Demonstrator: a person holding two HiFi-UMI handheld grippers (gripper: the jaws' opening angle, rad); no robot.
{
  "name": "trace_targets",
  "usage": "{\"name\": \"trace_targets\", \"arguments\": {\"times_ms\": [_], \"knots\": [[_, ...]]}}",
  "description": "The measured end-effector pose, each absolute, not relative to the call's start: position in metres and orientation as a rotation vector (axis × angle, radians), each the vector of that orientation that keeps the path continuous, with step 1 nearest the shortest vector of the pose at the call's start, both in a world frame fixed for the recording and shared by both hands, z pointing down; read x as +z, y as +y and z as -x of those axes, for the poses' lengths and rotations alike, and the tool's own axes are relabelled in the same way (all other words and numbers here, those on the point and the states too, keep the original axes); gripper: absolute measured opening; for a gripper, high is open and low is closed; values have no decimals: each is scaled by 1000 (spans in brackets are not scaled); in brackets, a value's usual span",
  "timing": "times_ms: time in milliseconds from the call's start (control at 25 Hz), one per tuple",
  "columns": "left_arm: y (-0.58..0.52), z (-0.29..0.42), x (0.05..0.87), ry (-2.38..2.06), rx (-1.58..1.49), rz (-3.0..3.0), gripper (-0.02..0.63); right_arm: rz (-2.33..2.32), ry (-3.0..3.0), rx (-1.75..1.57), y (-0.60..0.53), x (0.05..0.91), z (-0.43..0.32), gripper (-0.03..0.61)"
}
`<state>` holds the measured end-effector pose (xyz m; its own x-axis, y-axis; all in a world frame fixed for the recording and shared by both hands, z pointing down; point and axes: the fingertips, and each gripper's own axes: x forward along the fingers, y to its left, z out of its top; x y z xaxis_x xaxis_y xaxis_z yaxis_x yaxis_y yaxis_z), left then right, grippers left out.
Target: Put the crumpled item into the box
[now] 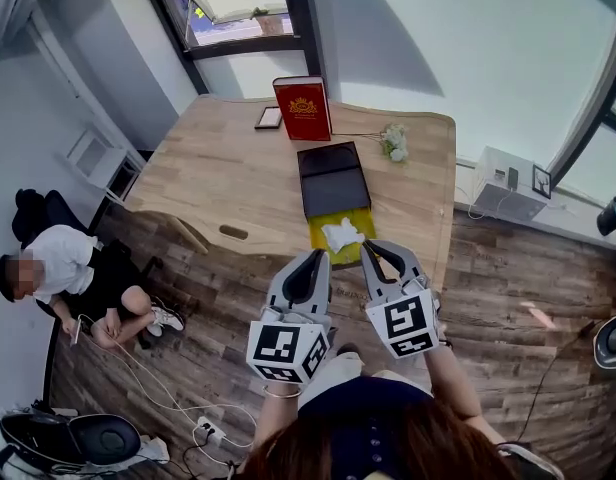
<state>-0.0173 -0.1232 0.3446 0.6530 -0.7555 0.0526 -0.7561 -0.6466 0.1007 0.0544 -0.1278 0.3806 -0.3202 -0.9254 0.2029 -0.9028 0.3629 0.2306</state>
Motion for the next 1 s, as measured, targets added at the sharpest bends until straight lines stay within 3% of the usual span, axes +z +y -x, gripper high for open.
{"name": "trace_targets", "arguments": {"times_ms": [1000], "knots": [[-21,-16,341,-1357,35,-2732,35,-1580,-2449,-168,-12,343,-83,26]]}}
